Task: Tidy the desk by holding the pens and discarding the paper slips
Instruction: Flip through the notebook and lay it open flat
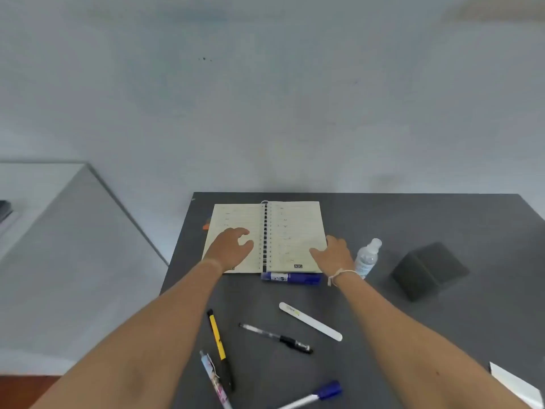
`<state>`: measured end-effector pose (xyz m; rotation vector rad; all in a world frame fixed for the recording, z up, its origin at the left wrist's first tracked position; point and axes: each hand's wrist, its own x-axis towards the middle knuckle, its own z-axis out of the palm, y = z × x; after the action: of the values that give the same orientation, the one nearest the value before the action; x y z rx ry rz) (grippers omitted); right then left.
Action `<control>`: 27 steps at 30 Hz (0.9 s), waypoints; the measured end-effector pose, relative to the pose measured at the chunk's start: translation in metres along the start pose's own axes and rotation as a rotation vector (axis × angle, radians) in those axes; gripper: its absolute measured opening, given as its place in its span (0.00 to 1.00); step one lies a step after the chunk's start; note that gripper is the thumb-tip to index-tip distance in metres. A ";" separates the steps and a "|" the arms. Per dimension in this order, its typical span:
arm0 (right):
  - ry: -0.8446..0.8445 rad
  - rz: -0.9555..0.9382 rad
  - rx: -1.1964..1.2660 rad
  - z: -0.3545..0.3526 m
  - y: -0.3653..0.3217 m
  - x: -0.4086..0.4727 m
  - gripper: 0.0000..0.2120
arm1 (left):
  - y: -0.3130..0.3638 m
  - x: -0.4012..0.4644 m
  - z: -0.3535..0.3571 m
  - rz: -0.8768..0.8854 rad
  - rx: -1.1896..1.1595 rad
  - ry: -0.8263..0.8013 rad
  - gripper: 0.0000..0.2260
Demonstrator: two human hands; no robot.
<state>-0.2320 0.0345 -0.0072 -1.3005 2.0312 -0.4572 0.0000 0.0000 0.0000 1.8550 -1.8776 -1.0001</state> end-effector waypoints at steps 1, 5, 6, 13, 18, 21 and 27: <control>0.006 0.035 -0.018 0.002 0.001 0.004 0.20 | 0.001 0.003 0.001 -0.016 0.014 -0.012 0.18; 0.006 0.121 -0.027 0.014 0.004 0.013 0.21 | -0.008 0.015 0.011 -0.077 0.022 -0.048 0.18; 0.022 0.133 -0.015 0.017 0.005 0.015 0.21 | -0.010 0.017 0.013 -0.086 0.018 -0.058 0.18; 0.182 0.223 0.135 0.018 0.006 0.026 0.13 | -0.011 0.028 0.023 -0.109 -0.020 -0.072 0.18; 0.247 0.215 0.146 0.021 0.005 0.026 0.09 | -0.010 0.030 0.027 -0.110 -0.072 -0.072 0.18; 0.278 0.214 0.160 0.021 0.002 0.025 0.09 | -0.010 0.029 0.026 -0.117 -0.091 -0.077 0.18; 0.355 0.146 0.106 0.015 -0.002 0.020 0.08 | -0.009 0.027 0.021 -0.126 -0.158 -0.064 0.18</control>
<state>-0.2257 0.0171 -0.0235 -1.0551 2.3370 -0.7598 -0.0098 -0.0200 -0.0277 1.8869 -1.6788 -1.2254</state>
